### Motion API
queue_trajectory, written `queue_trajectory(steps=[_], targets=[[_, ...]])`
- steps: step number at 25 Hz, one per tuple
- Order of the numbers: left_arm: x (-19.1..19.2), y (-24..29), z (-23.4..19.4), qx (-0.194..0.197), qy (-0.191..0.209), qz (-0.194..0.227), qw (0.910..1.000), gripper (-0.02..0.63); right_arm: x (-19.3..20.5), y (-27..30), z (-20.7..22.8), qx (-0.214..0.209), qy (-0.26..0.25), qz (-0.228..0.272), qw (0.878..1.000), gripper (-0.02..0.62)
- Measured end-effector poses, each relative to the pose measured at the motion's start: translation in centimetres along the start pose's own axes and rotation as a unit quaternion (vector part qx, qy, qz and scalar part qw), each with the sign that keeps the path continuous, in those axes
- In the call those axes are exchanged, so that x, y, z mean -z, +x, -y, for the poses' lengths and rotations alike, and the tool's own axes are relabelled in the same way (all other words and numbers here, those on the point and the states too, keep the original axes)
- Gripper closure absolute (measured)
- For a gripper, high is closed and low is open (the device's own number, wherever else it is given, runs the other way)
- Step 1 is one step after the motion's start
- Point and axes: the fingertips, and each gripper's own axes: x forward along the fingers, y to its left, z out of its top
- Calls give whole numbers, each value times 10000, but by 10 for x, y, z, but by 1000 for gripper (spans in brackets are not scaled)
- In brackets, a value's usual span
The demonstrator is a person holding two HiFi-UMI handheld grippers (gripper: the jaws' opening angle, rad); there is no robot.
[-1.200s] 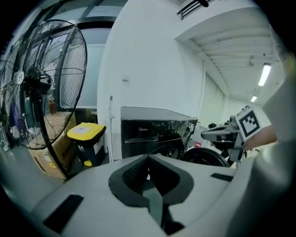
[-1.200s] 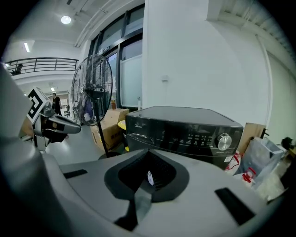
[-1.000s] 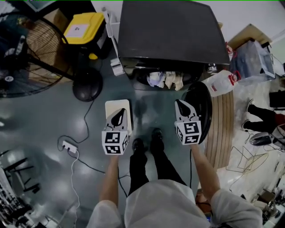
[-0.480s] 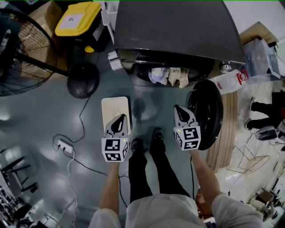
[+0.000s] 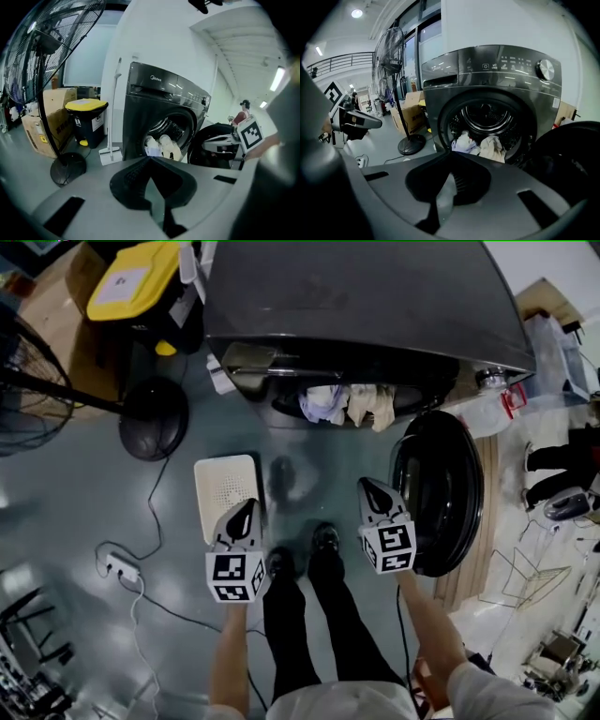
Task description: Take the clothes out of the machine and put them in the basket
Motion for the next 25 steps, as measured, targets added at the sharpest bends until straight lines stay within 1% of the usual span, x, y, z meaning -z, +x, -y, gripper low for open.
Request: queue_trajectory(steps=[7, 13, 14, 15, 17, 20, 22, 23, 25], targets=[[20, 24, 7, 140, 82, 18, 9999, 588, 30, 32, 4, 72, 108, 120, 9998, 571], [36, 42, 7, 143, -20, 39, 9999, 588, 46, 59, 6, -2, 52, 185, 9998, 561], [39, 43, 8, 151, -25, 29, 9999, 588, 48, 63, 7, -4, 12, 195, 9998, 488], [42, 44, 9, 160, -28, 14, 9999, 588, 50, 67, 7, -30, -35, 192, 9998, 397], [46, 45, 11, 182, -35, -7, 9998, 588, 54, 76, 5, -87, -169, 141, 9997, 289], [50, 45, 11, 212, -90, -22, 9997, 588, 57, 86, 2, -137, -334, 33, 9993, 259], [52, 45, 10, 212, -111, -40, 9997, 588, 59, 94, 0, -159, -517, -72, 9985, 252], [53, 46, 9, 209, -115, -52, 9997, 588, 61, 98, -1, -146, -725, -157, 9971, 252], [55, 48, 9, 197, -124, -78, 9997, 588, 67, 107, -1, -67, -1400, -369, 9894, 252]])
